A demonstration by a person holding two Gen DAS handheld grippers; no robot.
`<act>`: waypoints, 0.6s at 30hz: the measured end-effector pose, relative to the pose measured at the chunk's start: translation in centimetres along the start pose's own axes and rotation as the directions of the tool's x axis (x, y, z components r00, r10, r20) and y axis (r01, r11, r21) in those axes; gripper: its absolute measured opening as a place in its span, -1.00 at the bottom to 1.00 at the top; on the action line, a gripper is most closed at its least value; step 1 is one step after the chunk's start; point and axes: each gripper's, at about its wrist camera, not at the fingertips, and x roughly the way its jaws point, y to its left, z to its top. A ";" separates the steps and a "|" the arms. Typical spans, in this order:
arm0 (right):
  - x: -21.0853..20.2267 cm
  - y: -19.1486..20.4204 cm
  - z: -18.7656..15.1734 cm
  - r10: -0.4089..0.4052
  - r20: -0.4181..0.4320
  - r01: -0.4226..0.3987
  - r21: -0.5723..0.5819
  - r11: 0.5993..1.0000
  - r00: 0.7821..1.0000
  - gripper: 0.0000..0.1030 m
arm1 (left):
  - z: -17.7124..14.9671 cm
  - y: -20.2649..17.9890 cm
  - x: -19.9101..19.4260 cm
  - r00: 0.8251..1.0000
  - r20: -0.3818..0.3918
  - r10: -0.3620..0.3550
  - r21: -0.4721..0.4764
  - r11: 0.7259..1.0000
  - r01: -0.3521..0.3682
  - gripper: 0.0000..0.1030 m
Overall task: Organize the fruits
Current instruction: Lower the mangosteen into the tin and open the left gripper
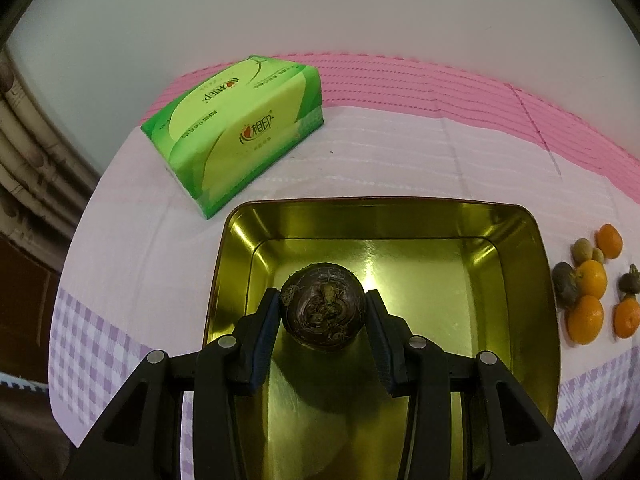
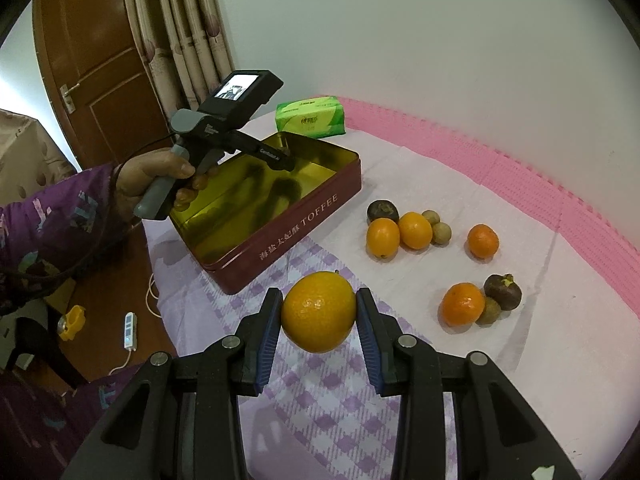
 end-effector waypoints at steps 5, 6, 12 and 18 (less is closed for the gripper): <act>0.4 0.4 0.2 0.003 -0.011 -0.002 0.007 1.000 1.000 -0.34 | 0.3 0.1 0.8 1.000 -0.006 0.006 -0.004 1.000 -0.006 -0.15; 0.5 0.5 0.2 0.004 -0.014 -0.004 0.007 1.000 1.000 -0.34 | 0.3 0.2 0.9 1.000 -0.006 0.009 -0.006 1.000 -0.009 -0.15; 0.7 0.8 0.3 0.004 -0.019 -0.003 0.009 1.000 1.000 -0.34 | 0.4 0.7 0.7 1.000 -0.002 0.010 -0.008 1.000 -0.010 -0.15; 0.8 1.0 0.3 0.006 -0.020 -0.006 0.012 1.000 1.000 -0.34 | 0.4 0.9 0.1 1.000 0.015 0.025 -0.002 1.000 -0.025 -0.14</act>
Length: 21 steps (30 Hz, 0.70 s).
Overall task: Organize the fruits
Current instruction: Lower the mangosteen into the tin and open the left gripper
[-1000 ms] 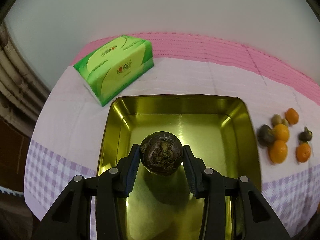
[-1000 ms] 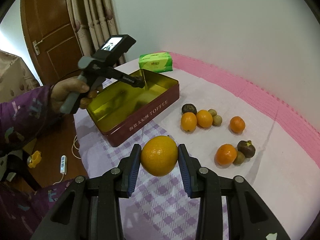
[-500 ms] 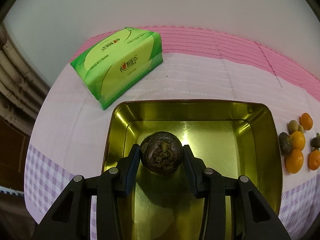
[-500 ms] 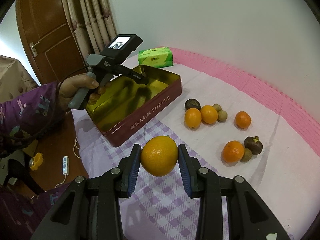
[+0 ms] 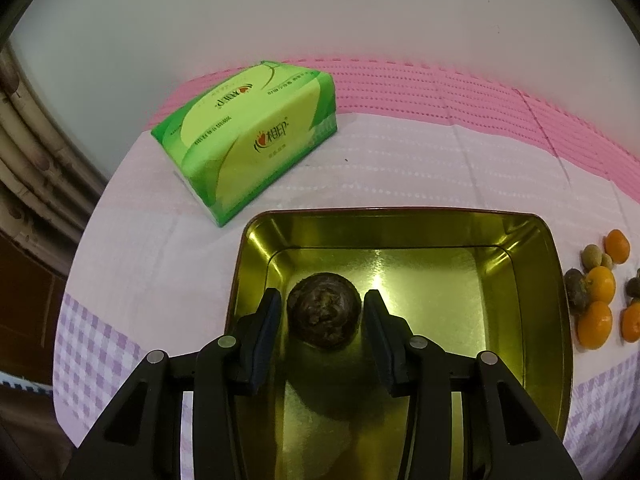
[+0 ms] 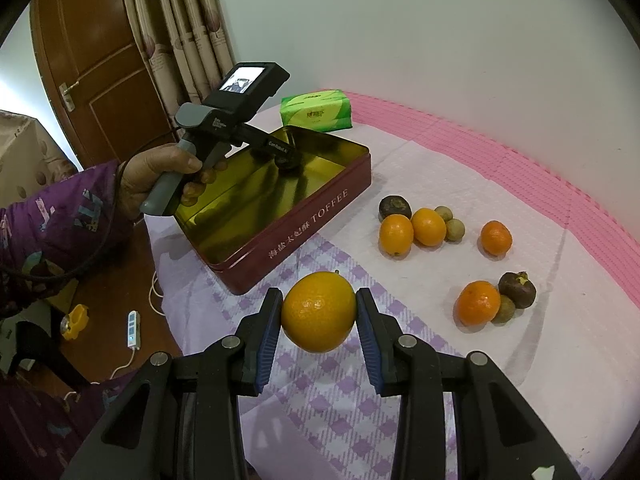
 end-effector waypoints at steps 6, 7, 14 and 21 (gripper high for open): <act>0.0 0.2 -0.1 0.002 0.001 -0.002 -0.004 1.000 1.000 -0.34 | -0.4 -0.3 -0.9 1.000 0.014 0.011 -0.002 1.000 -0.011 -0.08; 0.0 0.2 -0.1 0.002 0.002 -0.002 -0.003 1.000 1.000 -0.34 | -0.5 -0.3 -1.2 1.000 0.017 0.013 -0.002 1.000 -0.013 -0.06; -0.2 0.7 -0.2 0.012 0.007 -0.012 -0.003 1.000 1.000 -0.34 | -1.7 0.0 -4.0 0.998 0.055 0.018 -0.016 1.000 -0.017 0.11; -0.3 0.9 0.2 0.038 0.012 -0.038 0.010 0.999 0.999 -0.34 | -3.9 -0.6 -8.3 0.996 0.088 0.017 -0.018 1.000 -0.015 0.18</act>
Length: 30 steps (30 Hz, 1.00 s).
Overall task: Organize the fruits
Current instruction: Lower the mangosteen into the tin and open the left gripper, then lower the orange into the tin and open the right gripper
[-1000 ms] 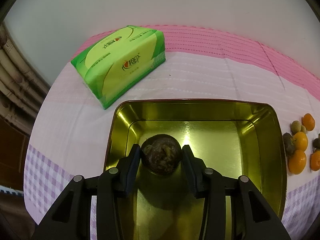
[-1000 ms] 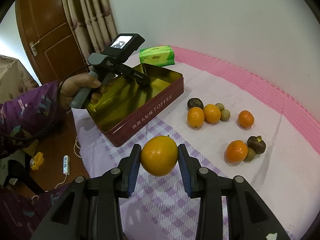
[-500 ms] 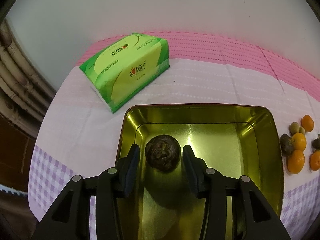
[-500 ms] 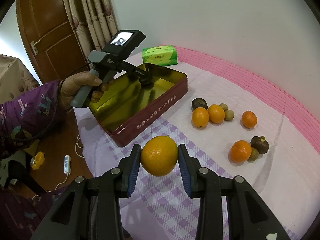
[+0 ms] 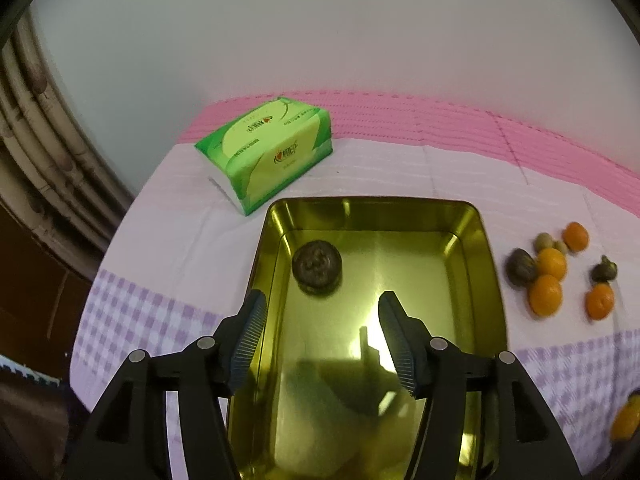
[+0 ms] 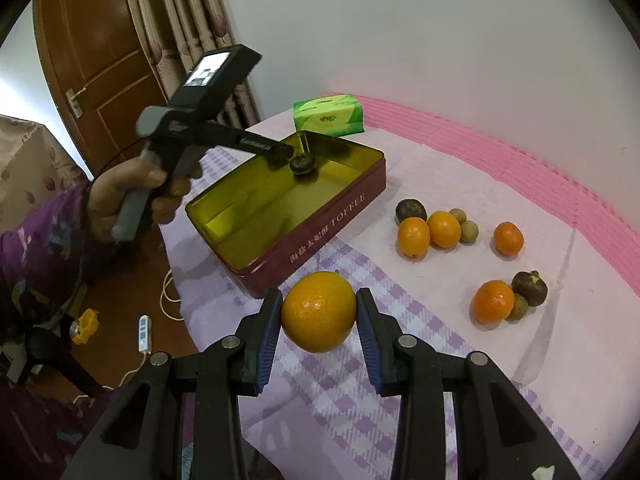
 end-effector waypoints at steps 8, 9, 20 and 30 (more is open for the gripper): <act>0.8 0.5 3.4 0.030 0.018 -0.030 -0.025 0.999 0.999 -0.33 | -2.1 0.1 -4.9 1.000 -0.007 0.018 -0.053 0.998 -0.018 0.27; 1.1 0.6 4.1 0.036 0.021 -0.036 -0.031 0.999 0.999 -0.33 | -2.4 0.2 -5.5 1.000 -0.023 0.020 -0.063 0.998 -0.022 0.31; 6.6 2.6 10.1 0.087 -0.001 -0.087 -0.073 0.994 0.996 -0.33 | -6.9 0.9 -10.3 0.995 -0.059 0.074 -0.178 0.980 -0.084 0.54; 12.8 2.2 12.1 0.034 -0.088 -0.038 -0.048 0.998 0.996 -0.33 | -9.3 2.2 -9.5 0.987 -0.111 0.113 -0.251 0.958 -0.138 0.55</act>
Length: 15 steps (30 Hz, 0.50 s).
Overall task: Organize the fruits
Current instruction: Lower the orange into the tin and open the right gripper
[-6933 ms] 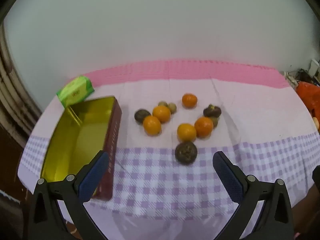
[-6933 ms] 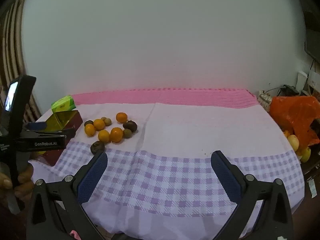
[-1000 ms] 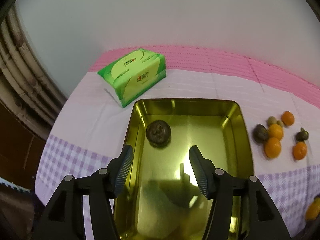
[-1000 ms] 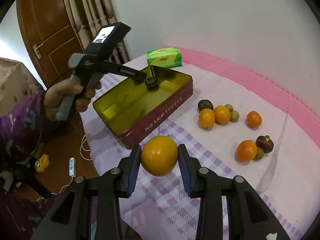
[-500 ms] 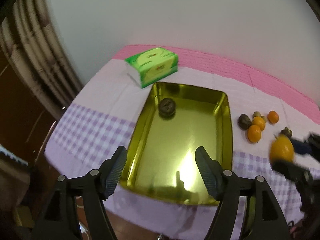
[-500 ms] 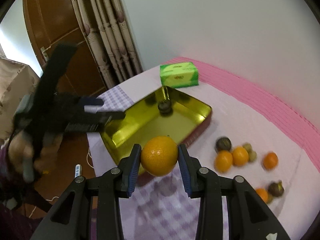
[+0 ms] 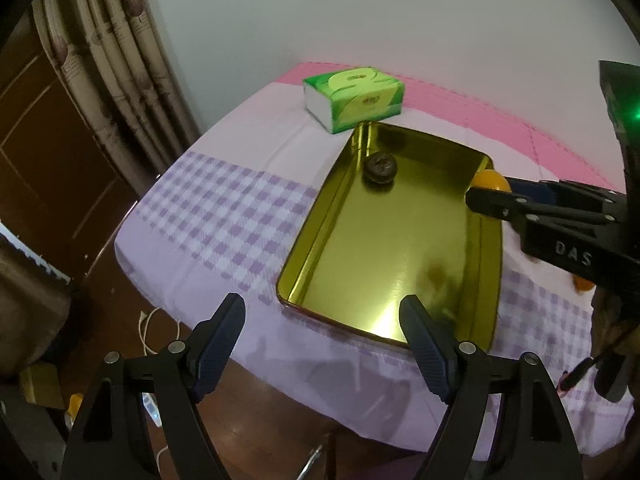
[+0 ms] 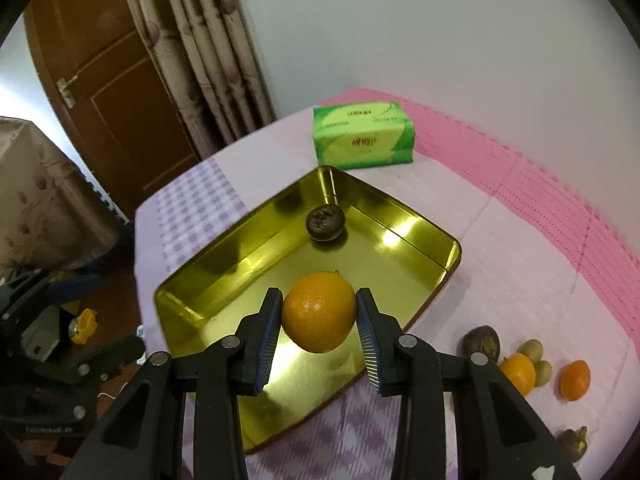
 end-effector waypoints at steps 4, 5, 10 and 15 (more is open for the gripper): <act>1.5 -0.4 0.4 -0.014 -0.019 0.014 0.015 1.000 1.000 -0.33 | 0.0 0.7 0.5 1.000 0.000 0.014 -0.010 1.000 -0.014 0.55; 1.7 -0.4 0.5 -0.016 -0.023 0.016 0.018 1.000 1.000 -0.33 | 0.0 0.8 0.7 1.000 -0.001 0.013 -0.012 1.000 -0.013 0.56; 3.5 -0.5 1.0 -0.031 -0.047 0.032 0.018 0.999 0.998 -0.33 | 0.2 1.2 1.1 1.000 -0.006 0.018 -0.014 1.000 -0.018 0.60; 4.9 -0.8 1.2 -0.049 -0.073 0.050 0.022 0.998 0.996 -0.33 | 0.3 1.4 1.3 1.000 -0.017 0.012 -0.028 1.000 -0.012 0.67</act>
